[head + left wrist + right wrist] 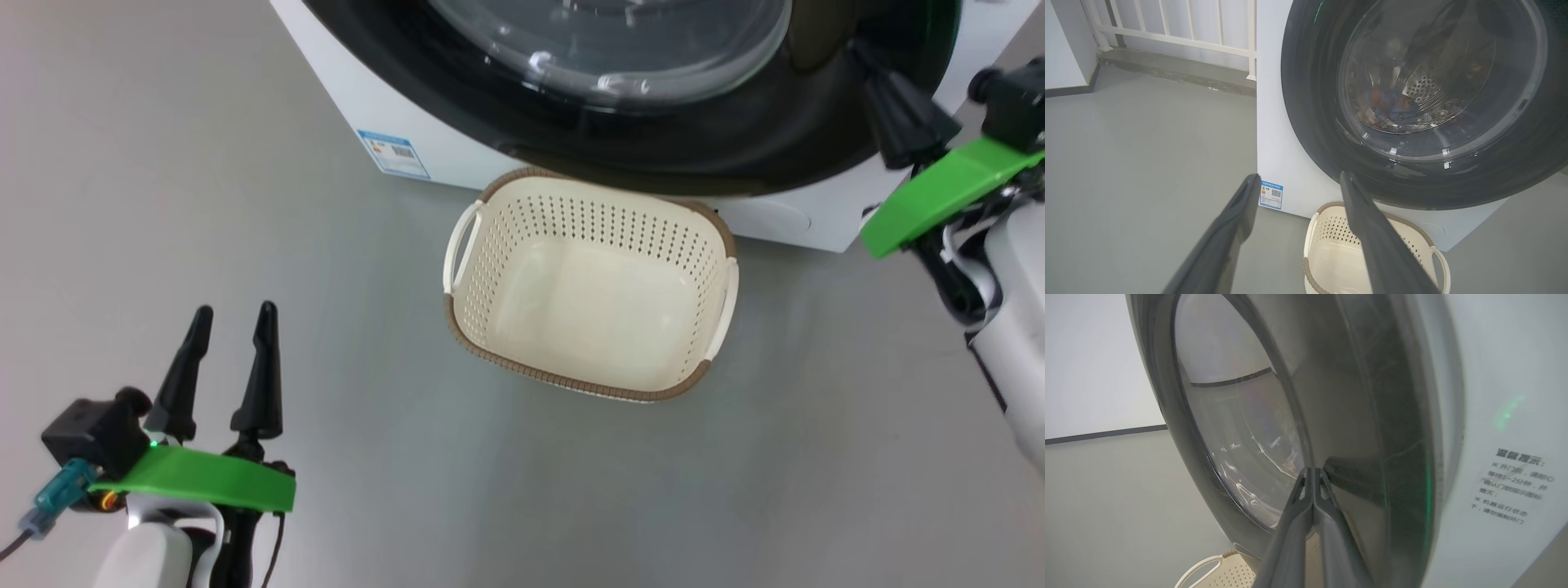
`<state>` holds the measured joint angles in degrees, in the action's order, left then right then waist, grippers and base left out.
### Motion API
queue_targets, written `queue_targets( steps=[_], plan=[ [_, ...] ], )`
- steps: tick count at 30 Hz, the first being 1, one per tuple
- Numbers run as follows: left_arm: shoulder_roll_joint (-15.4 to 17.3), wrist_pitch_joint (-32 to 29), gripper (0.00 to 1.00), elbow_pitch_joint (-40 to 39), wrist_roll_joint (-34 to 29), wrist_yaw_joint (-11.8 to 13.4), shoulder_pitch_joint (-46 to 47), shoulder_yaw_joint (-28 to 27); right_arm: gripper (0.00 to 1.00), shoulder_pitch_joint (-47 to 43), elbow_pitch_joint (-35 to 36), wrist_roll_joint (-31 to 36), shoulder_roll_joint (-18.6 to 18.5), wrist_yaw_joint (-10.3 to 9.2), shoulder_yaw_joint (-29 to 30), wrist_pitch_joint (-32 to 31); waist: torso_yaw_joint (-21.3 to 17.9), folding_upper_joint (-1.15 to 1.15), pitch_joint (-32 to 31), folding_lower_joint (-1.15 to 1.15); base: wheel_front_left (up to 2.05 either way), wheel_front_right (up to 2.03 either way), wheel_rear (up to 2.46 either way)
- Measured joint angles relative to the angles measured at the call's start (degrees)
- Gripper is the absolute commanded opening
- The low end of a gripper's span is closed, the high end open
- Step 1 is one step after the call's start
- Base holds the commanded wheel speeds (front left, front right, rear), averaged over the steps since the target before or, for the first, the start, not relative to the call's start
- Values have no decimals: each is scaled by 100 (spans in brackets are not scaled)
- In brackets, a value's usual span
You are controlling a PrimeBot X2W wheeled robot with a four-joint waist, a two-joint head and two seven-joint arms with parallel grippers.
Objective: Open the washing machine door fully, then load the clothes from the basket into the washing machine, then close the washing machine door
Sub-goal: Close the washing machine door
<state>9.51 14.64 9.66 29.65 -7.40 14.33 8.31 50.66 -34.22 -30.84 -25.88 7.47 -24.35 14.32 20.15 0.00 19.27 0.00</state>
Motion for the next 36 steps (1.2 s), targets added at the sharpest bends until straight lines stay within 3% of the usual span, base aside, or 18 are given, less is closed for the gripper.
queue_targets(
  steps=[13,28,32,33,34,36],
  plan=[
    [-13,0,100,-1,55,0,196,26,0,809,-341,77,-174,1,-35,35,70,0,359,0,0,0,0],
    [-44,0,100,14,54,0,217,9,0,838,-467,199,-115,31,77,42,92,0,323,0,0,0,0],
    [-47,0,100,48,52,0,216,7,58,799,-381,203,-90,23,79,42,51,0,228,0,0,0,0],
    [-47,0,100,58,52,0,215,5,84,787,-334,204,-70,19,81,42,36,0,198,0,0,0,0],
    [-47,0,100,66,52,0,214,3,100,764,-272,205,-42,18,88,42,20,0,166,0,0,0,0],
    [-47,0,100,79,48,0,208,-7,100,634,-155,210,45,15,101,42,-20,0,91,0,0,0,0]
  ],
)
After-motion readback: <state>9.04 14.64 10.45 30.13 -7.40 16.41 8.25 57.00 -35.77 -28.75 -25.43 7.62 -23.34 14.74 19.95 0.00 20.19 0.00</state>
